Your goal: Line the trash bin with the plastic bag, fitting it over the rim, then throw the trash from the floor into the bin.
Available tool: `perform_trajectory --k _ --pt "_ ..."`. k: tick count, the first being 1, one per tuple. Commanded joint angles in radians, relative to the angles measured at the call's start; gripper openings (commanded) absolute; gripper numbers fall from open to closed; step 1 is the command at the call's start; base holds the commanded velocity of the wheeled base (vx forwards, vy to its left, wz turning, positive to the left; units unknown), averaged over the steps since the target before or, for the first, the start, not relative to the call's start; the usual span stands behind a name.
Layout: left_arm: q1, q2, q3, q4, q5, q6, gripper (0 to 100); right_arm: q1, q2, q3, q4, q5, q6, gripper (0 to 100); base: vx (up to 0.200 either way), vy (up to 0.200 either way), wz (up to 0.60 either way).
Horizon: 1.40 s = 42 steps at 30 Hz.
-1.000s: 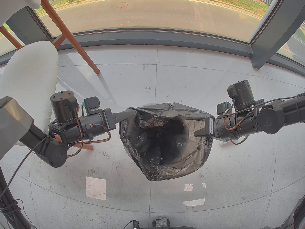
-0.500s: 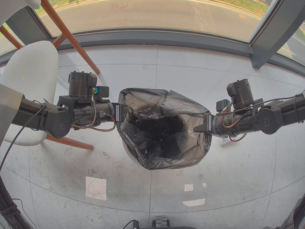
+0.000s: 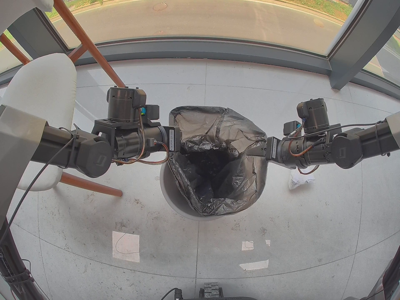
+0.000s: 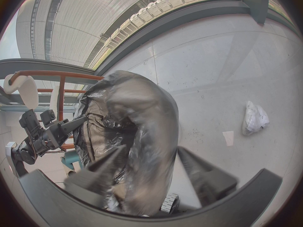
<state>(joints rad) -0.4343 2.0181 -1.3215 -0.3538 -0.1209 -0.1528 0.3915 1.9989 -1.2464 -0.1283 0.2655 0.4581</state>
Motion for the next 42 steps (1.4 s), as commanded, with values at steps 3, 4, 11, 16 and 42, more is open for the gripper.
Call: perform_trajectory --k 3,4,11,16,42 --pt "0.002 0.004 0.03 0.004 0.026 0.018 0 -0.008 -0.062 0.216 -0.022 -0.002 -0.01 100 0.0 0.0 0.0" --pt "0.002 0.004 0.042 0.004 0.029 0.027 0 -0.008 -0.063 0.235 -0.028 -0.002 -0.016 100 0.0 0.0 0.0" --pt "0.038 -0.027 0.117 0.006 0.027 0.059 0 -0.005 -0.114 0.268 -0.05 0.0 -0.013 100 0.0 0.0 0.0" --pt "0.1 -0.076 0.269 -0.001 0.023 0.176 0 -0.002 -0.117 0.289 -0.051 0.0 -0.012 100 0.0 0.0 0.0" --pt "0.112 -0.216 0.668 -0.154 -0.036 0.205 100 -0.043 -0.178 0.409 -0.053 -0.008 -0.019 100 0.0 0.0 0.0"
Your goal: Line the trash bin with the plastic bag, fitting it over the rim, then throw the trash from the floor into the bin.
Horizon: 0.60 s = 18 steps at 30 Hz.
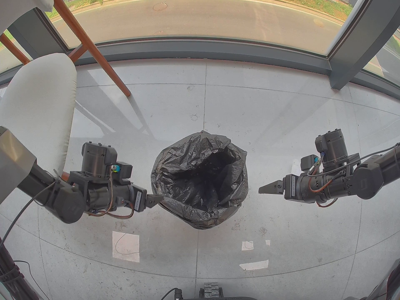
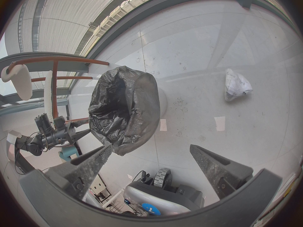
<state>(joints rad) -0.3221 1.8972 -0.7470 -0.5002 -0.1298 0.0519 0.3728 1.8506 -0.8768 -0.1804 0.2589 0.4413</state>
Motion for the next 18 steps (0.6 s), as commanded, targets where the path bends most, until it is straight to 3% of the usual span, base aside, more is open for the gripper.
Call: perform_trajectory --k 1,9,11,14,17,18 --pt "0.0 -0.122 0.138 -0.044 -0.057 0.0 100 -0.064 -0.034 0.039 -0.001 -0.001 -0.004 100 0.0 0.0 0.0" --pt "0.002 -0.072 0.296 -0.253 -0.062 -0.004 100 -0.107 -0.107 0.105 -0.001 0.0 -0.003 100 0.0 0.0 0.0" --pt "-0.008 -0.015 0.353 -0.44 -0.067 -0.05 100 -0.16 -0.123 0.114 -0.002 0.0 -0.006 100 0.0 0.0 0.0" --pt "-0.054 -0.012 0.371 -0.598 -0.065 -0.133 100 -0.226 -0.12 0.117 -0.016 -0.003 -0.032 100 0.0 0.0 0.0" --pt "-0.087 -0.018 0.368 -0.673 -0.062 -0.192 100 -0.293 -0.117 0.142 -0.054 -0.001 -0.081 100 0.0 0.0 0.0" --pt "-0.11 -0.046 0.368 -0.687 -0.07 -0.21 100 -0.359 -0.11 0.168 -0.117 -0.003 -0.107 100 0.0 0.0 0.0"
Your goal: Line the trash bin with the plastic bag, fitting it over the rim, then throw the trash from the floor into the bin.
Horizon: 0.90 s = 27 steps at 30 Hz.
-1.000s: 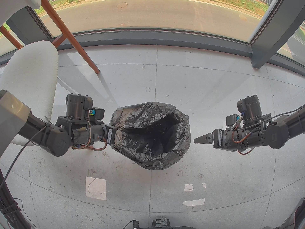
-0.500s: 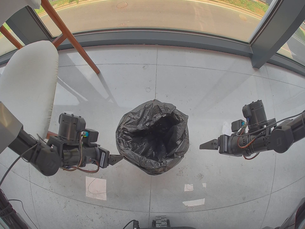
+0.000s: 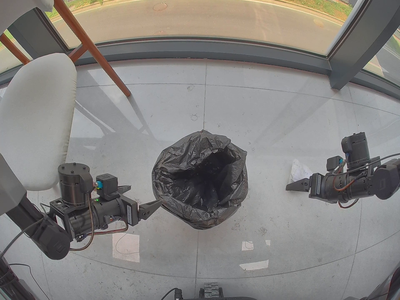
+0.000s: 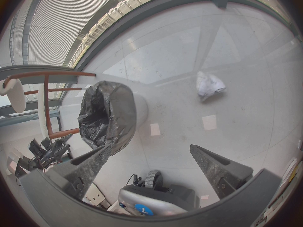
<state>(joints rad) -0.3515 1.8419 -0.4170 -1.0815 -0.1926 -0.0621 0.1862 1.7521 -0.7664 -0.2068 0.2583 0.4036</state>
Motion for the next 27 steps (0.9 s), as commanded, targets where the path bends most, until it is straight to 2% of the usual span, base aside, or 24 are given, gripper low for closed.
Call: perform_trajectory --k 1,4,10,11,16,18,27 --pt "-0.095 -0.026 0.041 -0.103 -0.013 -0.096 100 -0.192 -0.006 0.067 -0.106 -0.002 -0.075 100 0.0 0.0 0.0" --pt "-0.139 -0.128 0.046 -0.081 -0.045 -0.097 100 -0.254 0.027 0.082 -0.141 -0.002 -0.089 100 0.0 0.0 0.0" --pt "-0.182 -0.231 -0.008 -0.06 -0.036 -0.107 100 -0.332 0.184 0.075 -0.201 0.002 -0.135 100 0.0 0.0 0.0" --pt "-0.182 -0.233 -0.011 -0.06 -0.036 -0.108 100 -0.333 0.191 0.075 -0.212 0.002 -0.137 100 0.0 0.0 0.0" --pt "-0.185 -0.242 -0.019 -0.069 0.031 -0.12 100 -0.303 0.306 0.065 -0.439 0.002 -0.126 100 0.0 0.0 0.0" --pt "-0.187 -0.259 -0.009 -0.066 0.042 -0.13 100 -0.283 0.328 0.05 -0.467 -0.002 -0.126 100 0.0 0.0 0.0" --pt "-0.184 -0.277 0.003 -0.069 0.039 -0.137 100 -0.243 0.471 -0.148 -0.464 -0.039 -0.132 100 0.0 0.2 0.0"
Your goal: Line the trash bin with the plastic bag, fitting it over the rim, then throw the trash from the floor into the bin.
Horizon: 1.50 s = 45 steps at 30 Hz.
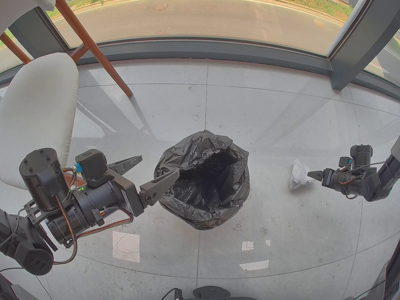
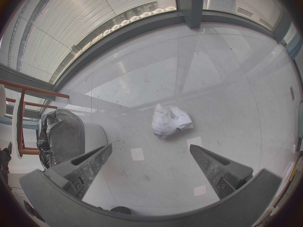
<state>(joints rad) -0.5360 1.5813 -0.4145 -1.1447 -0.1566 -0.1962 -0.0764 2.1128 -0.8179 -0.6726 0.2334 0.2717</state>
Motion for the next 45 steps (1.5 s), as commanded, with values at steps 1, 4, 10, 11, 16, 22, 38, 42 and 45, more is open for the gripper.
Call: perform_trajectory --k 1,4,10,11,16,22,38,42,45 --pt "0.002 -0.014 -0.007 -0.006 0.003 -0.003 100 0.02 0.138 -0.135 0.002 -0.019 -0.002 100 0.0 0.0 0.0" --pt "0.004 -0.014 -0.017 -0.006 0.0 -0.003 100 0.015 0.181 -0.196 0.005 -0.031 -0.006 100 0.0 0.0 0.0" --pt "0.002 -0.014 -0.012 -0.006 -0.001 -0.005 100 -0.022 0.259 -0.302 0.019 -0.054 -0.012 100 0.0 0.0 0.0" --pt "0.002 -0.014 -0.012 -0.006 -0.003 -0.003 100 -0.028 0.268 -0.308 0.019 -0.054 -0.012 100 0.0 0.0 0.0" --pt "0.001 -0.006 -0.014 -0.006 -0.003 -0.003 100 -0.092 0.332 -0.379 0.019 -0.055 -0.023 100 0.0 0.0 0.0" --pt "-0.001 -0.004 -0.01 -0.006 -0.003 -0.002 100 -0.126 0.403 -0.445 0.018 -0.043 -0.025 100 0.0 0.0 0.0" --pt "0.002 0.006 -0.006 -0.006 0.006 0.0 100 -0.083 0.598 -0.636 0.019 -0.04 -0.025 100 0.0 0.0 0.0" --pt "0.005 0.006 0.0 -0.006 0.008 0.0 100 -0.085 0.651 -0.73 0.06 -0.04 -0.025 100 0.0 0.0 0.0" --pt "0.005 0.006 0.003 -0.006 0.012 0.0 100 -0.082 0.651 -0.744 0.094 -0.04 -0.025 0 0.0 0.0 0.0"
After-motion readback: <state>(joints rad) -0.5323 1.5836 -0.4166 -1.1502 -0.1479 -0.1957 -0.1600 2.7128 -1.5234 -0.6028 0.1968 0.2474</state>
